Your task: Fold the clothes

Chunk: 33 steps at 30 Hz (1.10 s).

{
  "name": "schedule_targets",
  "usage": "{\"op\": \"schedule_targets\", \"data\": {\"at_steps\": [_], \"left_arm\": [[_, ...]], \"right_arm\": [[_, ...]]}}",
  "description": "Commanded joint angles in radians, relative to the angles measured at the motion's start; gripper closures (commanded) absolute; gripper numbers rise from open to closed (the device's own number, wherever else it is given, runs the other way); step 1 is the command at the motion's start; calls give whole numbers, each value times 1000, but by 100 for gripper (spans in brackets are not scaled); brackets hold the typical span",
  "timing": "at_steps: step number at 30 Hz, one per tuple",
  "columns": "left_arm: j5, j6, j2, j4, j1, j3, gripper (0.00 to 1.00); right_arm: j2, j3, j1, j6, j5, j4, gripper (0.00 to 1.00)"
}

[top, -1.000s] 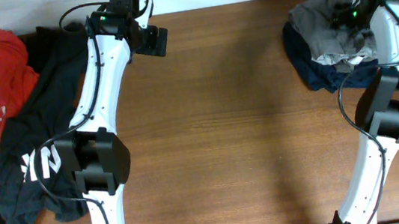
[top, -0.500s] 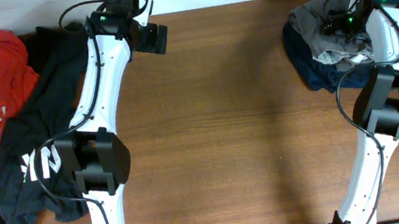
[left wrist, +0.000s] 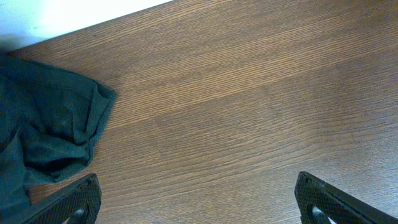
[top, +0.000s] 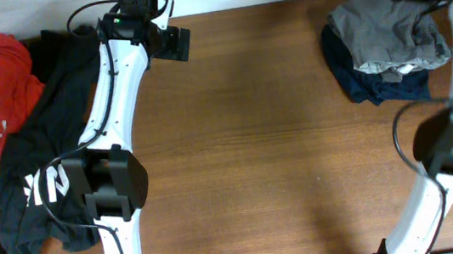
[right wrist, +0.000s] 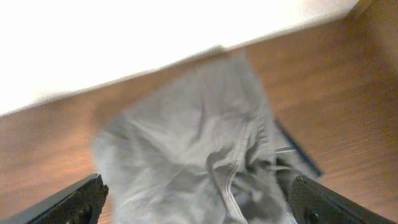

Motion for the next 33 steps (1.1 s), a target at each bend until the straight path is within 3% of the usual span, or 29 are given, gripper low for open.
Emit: {"op": "schedule_targets", "data": {"at_steps": [1, 13, 19, 25, 33], "left_arm": [[-10, 16, -36, 1, 2, 19, 1], [-10, 16, -36, 1, 2, 19, 1], [-10, 16, -36, 1, 2, 19, 1], [-10, 16, -36, 1, 2, 19, 1], [-10, 16, -36, 1, 2, 19, 1]], "right_arm": [[-120, 24, 35, 8, -51, -40, 1], [-288, 24, 224, 95, -522, -221, 1], [-281, 23, 299, 90, -510, -264, 1], [-281, 23, 286, 79, -429, -268, 1], [-319, 23, 297, 79, -134, -241, 1]]}}
